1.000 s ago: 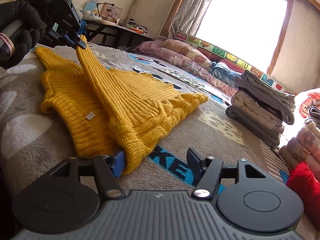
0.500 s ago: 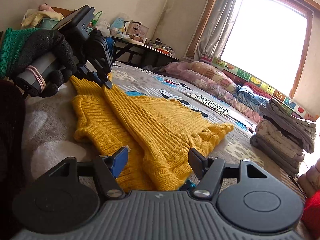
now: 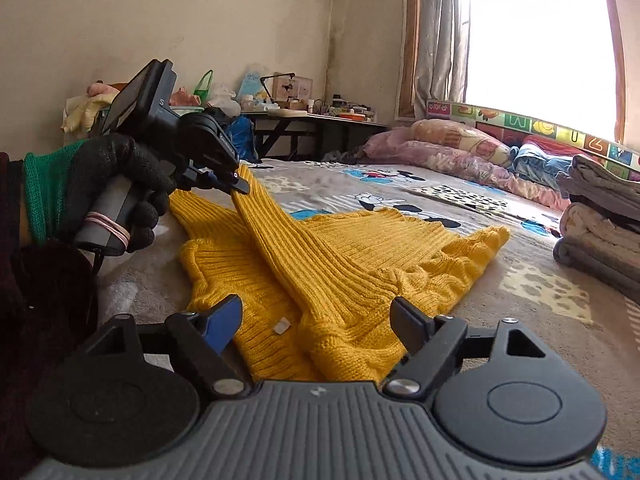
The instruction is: Fold clothes
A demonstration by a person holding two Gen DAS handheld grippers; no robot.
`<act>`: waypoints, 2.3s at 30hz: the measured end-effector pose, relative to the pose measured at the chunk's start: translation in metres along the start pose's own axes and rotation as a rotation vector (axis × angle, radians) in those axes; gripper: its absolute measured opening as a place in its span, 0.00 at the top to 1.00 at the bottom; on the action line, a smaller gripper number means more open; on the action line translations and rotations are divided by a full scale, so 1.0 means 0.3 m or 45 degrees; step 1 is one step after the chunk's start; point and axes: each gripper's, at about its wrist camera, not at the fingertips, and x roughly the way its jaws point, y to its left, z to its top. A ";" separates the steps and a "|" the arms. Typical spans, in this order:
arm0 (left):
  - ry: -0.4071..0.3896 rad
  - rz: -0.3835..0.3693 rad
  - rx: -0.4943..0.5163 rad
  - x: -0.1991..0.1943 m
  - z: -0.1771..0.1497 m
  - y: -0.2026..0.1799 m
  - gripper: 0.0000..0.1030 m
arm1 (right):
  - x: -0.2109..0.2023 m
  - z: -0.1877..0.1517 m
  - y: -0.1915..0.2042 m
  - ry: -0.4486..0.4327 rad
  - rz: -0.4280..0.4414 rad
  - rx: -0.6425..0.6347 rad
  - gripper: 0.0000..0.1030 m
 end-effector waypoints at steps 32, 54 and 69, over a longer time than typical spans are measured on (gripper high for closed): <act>0.394 -0.473 0.753 0.288 -0.044 -0.906 0.58 | 0.120 -0.043 0.041 0.260 0.150 -0.060 0.08; 0.612 -0.637 0.055 0.717 0.005 -0.659 0.94 | 0.108 -0.067 0.017 0.210 0.181 -0.022 0.01; 0.660 -0.584 0.369 0.711 0.082 -0.819 0.78 | 0.101 -0.063 0.012 0.209 0.182 -0.021 0.00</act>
